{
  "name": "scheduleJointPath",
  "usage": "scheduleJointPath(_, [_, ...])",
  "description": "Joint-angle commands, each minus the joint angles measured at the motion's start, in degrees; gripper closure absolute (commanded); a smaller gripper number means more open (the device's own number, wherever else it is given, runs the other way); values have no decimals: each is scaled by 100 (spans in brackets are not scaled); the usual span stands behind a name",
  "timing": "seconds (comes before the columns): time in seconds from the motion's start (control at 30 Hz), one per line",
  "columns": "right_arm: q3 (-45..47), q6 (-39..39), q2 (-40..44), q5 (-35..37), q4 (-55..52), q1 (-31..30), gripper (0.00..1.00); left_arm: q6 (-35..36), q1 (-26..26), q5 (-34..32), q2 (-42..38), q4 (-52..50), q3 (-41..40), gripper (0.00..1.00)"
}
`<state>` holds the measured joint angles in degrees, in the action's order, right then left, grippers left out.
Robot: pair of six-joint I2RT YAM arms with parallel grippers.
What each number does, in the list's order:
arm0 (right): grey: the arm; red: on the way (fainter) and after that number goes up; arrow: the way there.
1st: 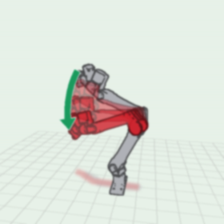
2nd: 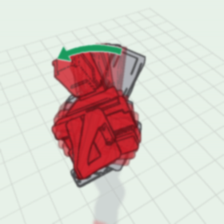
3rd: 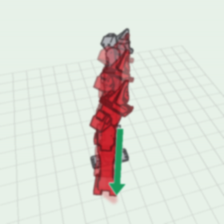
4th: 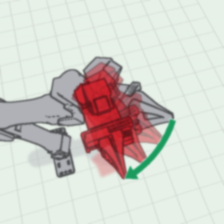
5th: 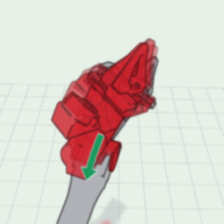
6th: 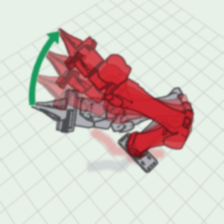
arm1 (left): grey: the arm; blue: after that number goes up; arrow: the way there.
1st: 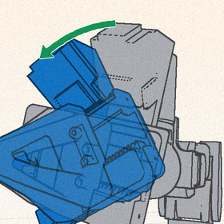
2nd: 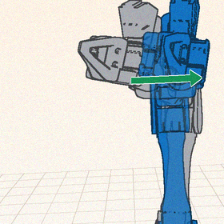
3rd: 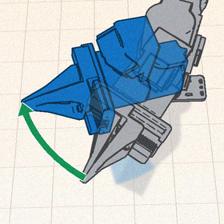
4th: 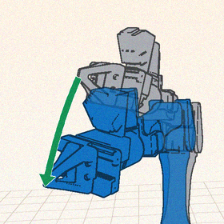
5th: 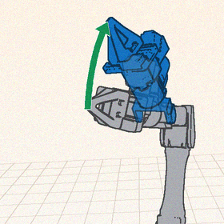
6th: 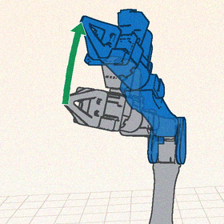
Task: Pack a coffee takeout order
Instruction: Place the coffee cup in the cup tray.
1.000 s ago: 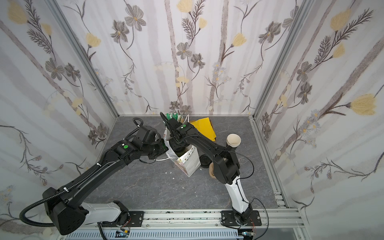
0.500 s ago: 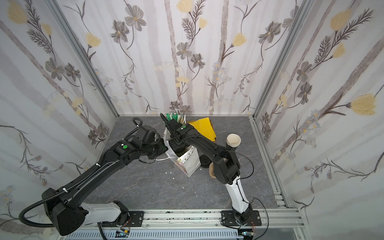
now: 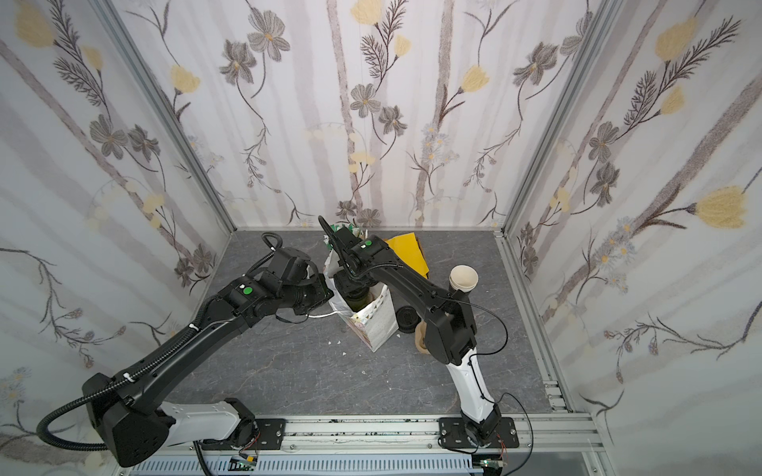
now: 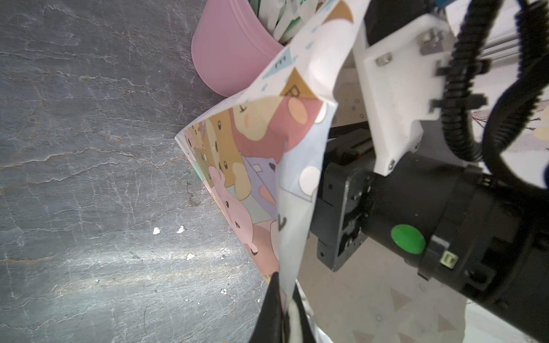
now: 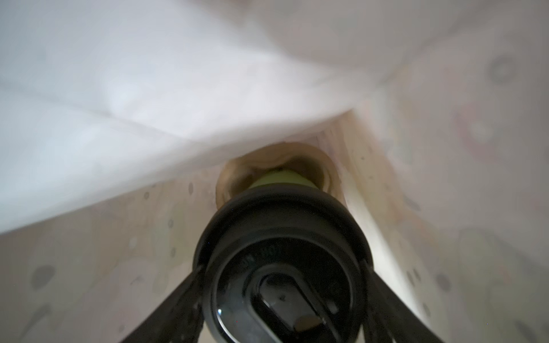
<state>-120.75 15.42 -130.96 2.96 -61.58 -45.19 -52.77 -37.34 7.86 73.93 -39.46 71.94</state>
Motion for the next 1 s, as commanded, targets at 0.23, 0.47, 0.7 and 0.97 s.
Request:
scheduleJointPath(0.23, [-54,-13,-153,-166,-55,-7,18,-143,-41,-175,-47,-28,-66,100])
scheduleJointPath(0.47, [-101,-4,-240,-278,-50,-7,20,-107,-48,-168,-2,-26,-41,100])
scheduleJointPath(0.7, [-173,31,-134,-175,-101,-16,17,-110,-55,-193,24,-26,-9,100])
scheduleJointPath(0.97, [-441,117,137,-123,-334,10,10,-236,-64,-322,25,-30,-5,100])
